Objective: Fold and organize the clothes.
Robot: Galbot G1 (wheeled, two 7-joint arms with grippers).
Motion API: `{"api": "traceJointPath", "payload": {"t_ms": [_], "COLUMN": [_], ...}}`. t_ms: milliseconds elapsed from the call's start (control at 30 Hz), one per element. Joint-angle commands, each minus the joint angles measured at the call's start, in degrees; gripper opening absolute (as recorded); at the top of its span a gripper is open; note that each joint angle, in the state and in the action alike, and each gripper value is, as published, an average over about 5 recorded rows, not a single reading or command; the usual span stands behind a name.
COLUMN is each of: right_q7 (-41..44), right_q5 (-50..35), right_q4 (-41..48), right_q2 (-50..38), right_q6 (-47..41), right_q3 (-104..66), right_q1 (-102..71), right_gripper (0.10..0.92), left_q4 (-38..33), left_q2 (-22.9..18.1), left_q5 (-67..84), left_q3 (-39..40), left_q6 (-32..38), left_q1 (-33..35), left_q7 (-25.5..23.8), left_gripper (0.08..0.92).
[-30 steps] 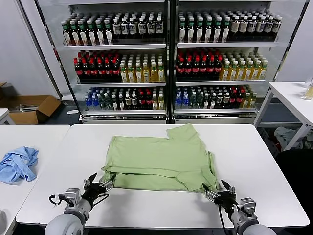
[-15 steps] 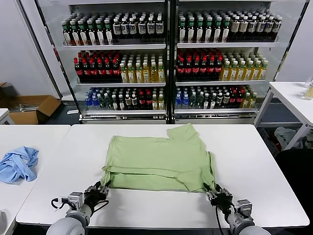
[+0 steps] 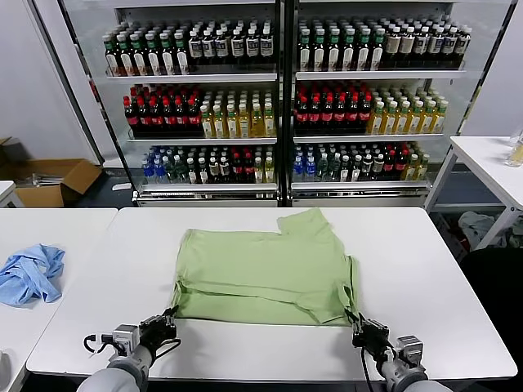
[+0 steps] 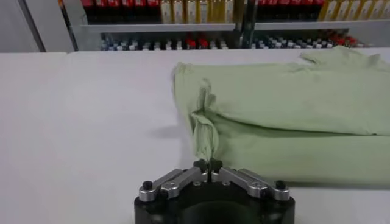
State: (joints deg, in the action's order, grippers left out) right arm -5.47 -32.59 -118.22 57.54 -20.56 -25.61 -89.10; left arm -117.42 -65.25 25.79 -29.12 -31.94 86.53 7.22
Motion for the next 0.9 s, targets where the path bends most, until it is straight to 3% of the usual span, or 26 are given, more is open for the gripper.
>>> {"api": "traceJointPath", "payload": {"t_ms": [33, 267, 567, 667, 900], "right_q7": [0.21, 0.04, 0.39, 0.52, 0.34], "right_q5": [1.27, 3.50, 4.20, 3.67, -4.44], "right_q4": [-5.56, -8.95, -9.44, -10.70, -15.14], "right_q2": [-1.07, -1.21, -0.45, -0.64, -3.28], "right_q6": [0.15, -0.09, -1.02, -1.86, -6.93], "right_q3": [-2.21, -2.55, -1.70, -2.35, -10.35], "right_q1": [-6.28, -11.08, -12.53, -12.25, -6.61], "right_gripper": [0.148, 0.148, 0.162, 0.222, 0.403], "left_q4": [-8.99, -10.62, -10.82, -11.51, -16.90], "left_q2": [2.24, 2.79, 2.34, 2.18, 2.79], "left_q5": [-0.65, -1.11, -2.94, -2.58, -0.44], "left_q3": [-3.45, -4.91, -4.95, -5.20, -6.61], "left_q6": [2.79, 3.81, 1.59, 0.94, -1.04], "left_q1": [14.57, 18.22, 16.37, 15.10, 12.13], "left_q7": [0.94, 1.56, 2.49, 2.53, 2.60], "left_gripper": [0.084, 0.084, 0.088, 0.135, 0.338]}}
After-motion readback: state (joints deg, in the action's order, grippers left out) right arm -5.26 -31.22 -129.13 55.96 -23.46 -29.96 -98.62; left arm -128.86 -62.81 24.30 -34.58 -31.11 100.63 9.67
